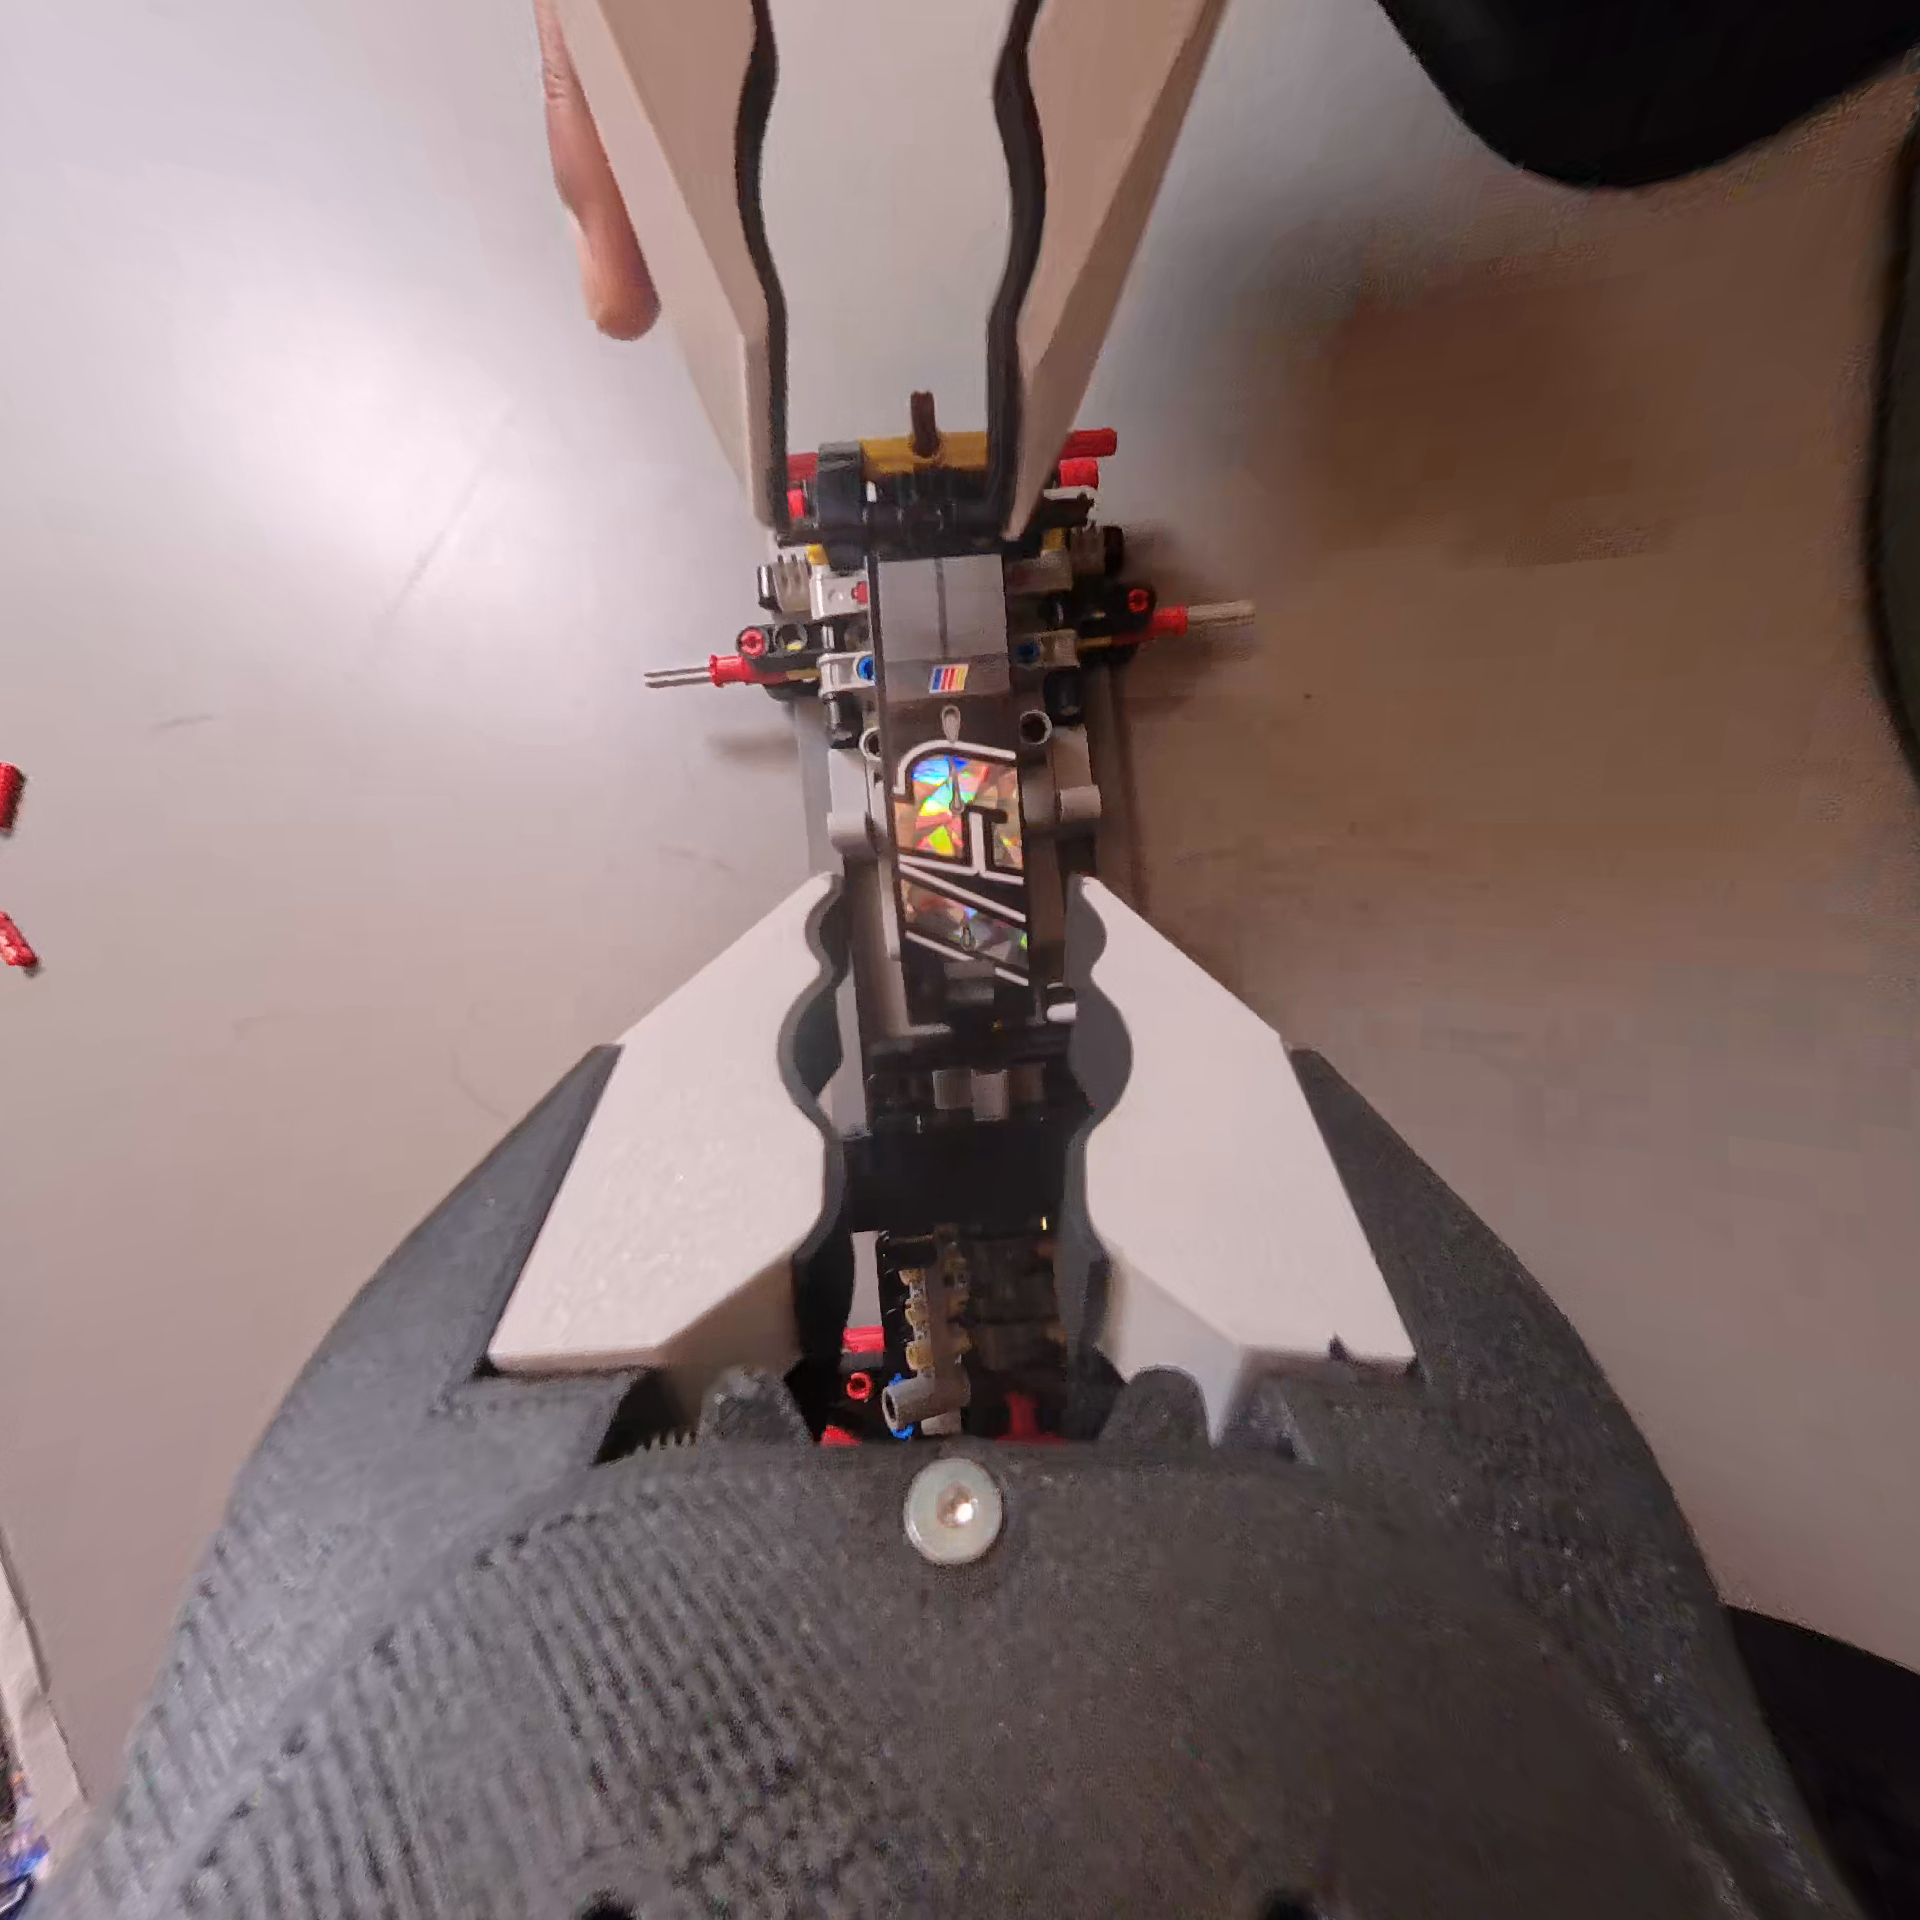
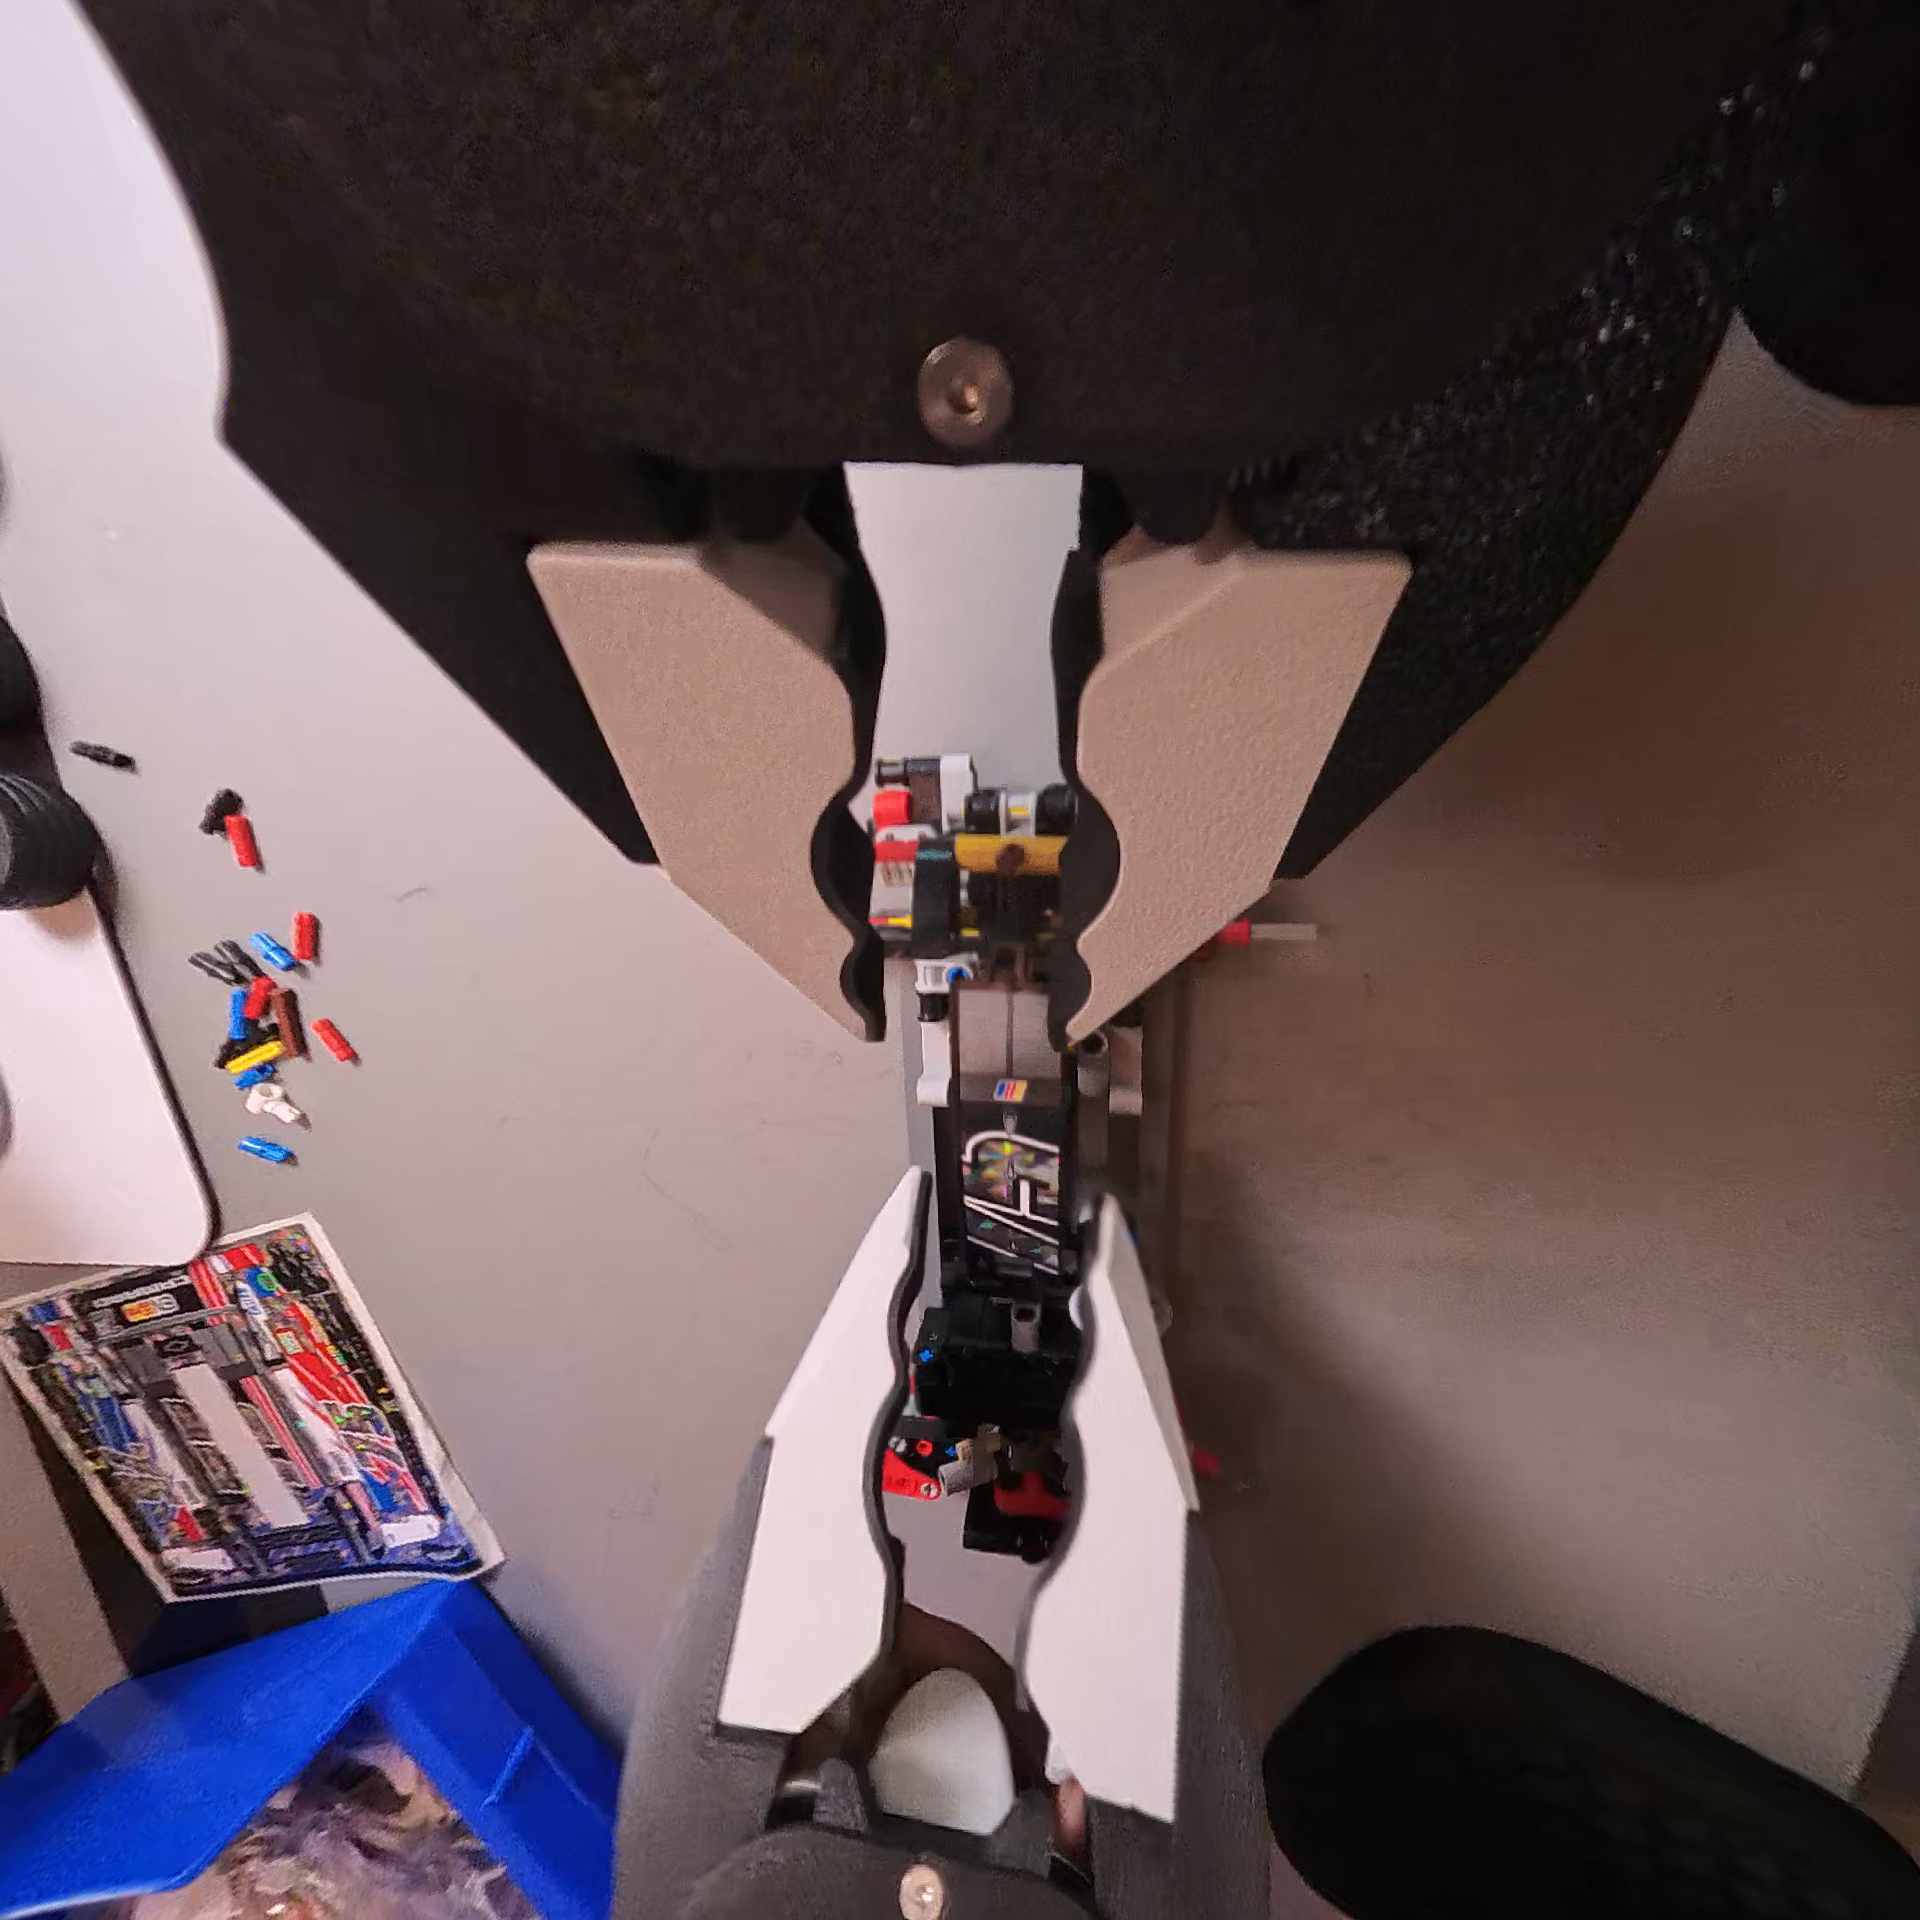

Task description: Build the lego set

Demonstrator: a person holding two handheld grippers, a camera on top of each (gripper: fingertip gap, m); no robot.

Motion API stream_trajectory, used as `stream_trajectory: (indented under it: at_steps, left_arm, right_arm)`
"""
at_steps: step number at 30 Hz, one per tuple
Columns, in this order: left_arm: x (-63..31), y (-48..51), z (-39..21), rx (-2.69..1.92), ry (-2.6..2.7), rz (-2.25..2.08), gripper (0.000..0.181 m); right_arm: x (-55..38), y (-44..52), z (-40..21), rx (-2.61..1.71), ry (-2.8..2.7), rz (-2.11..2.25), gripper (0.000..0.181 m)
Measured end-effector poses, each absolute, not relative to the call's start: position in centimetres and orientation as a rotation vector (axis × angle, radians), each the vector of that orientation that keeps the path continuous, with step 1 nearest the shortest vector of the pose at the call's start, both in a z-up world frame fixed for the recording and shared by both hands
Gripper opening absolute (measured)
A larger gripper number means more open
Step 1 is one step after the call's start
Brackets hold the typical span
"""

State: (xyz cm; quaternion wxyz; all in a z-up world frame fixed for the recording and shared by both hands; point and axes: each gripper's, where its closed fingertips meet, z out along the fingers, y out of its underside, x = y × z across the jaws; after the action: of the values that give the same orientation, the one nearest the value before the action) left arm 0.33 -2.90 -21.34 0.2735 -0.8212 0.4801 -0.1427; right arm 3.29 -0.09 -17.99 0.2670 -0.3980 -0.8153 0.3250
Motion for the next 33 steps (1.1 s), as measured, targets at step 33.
stream_trajectory:
  at_steps: [33]
  left_arm:
    - [-4.2, -6.0, -22.1, -2.156, 0.995, -0.329, 0.059]
  right_arm:
    - [-0.3, -3.0, -19.6, -1.061, -2.275, 0.995, 0.022]
